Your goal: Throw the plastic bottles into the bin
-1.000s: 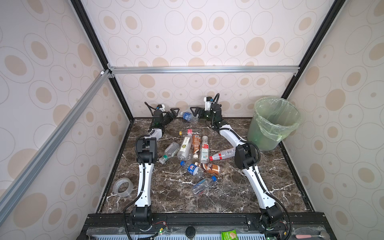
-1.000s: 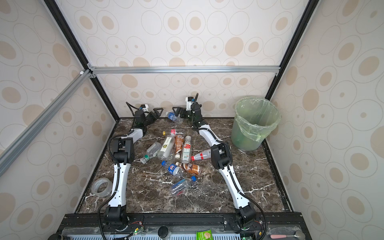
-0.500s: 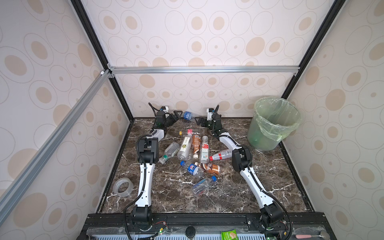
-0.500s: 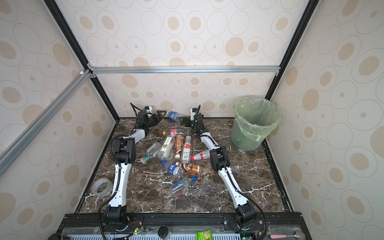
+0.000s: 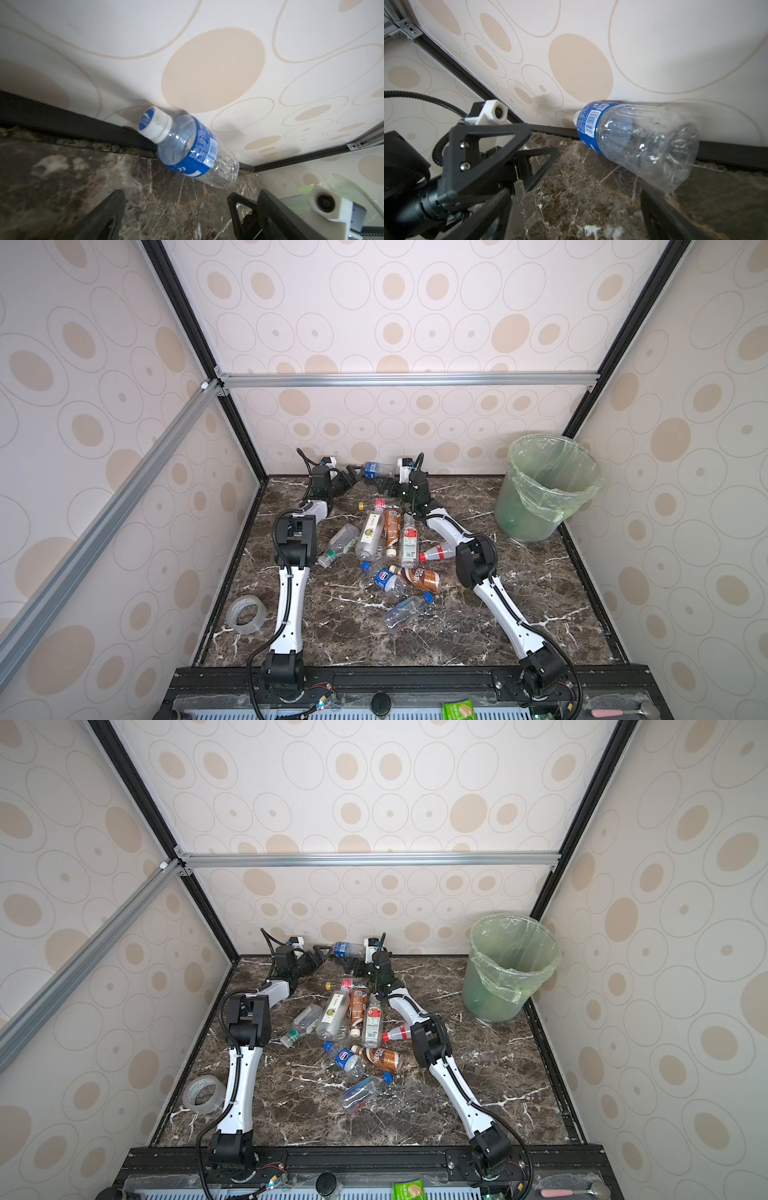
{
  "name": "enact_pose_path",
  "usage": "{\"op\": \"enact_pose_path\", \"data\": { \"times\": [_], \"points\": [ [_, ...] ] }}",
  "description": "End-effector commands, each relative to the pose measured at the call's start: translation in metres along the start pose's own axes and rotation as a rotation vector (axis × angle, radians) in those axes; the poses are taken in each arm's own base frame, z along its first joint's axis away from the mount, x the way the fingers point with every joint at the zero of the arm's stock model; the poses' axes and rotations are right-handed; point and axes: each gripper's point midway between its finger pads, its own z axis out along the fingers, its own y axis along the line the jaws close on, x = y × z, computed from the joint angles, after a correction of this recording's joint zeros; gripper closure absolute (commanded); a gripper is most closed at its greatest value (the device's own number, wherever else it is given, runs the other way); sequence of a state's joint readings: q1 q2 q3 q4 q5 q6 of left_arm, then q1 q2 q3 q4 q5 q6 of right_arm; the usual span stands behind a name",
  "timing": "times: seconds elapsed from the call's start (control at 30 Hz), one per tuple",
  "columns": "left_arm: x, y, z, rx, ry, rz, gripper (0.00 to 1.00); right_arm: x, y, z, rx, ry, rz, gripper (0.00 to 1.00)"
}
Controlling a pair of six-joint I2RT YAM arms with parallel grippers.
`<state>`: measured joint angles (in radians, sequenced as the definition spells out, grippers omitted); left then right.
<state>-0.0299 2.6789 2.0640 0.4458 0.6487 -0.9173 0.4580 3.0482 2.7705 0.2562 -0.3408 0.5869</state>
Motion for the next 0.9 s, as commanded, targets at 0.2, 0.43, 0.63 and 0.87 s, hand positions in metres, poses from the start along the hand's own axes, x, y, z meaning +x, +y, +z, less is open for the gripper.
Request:
{"op": "enact_pose_path", "data": {
  "times": [0.2,0.43,0.63,0.87],
  "points": [
    [-0.052,-0.022,-0.04,0.004,-0.093,0.06,0.01,-0.009,0.054,0.005,-0.106,-0.02,-0.013,0.0],
    [-0.055,-0.02,-0.049,-0.018,-0.093,0.072,0.01,-0.005,0.07,0.006,-0.133,0.002,-0.021,0.0],
    [-0.056,-0.026,-0.044,-0.003,-0.083,0.088,0.01,-0.034,0.059,-0.004,-0.07,-0.022,-0.037,0.0],
    [-0.034,-0.043,-0.018,0.018,0.004,0.167,0.01,-0.05,0.034,-0.013,-0.039,-0.025,-0.01,0.0]
  ]
}}
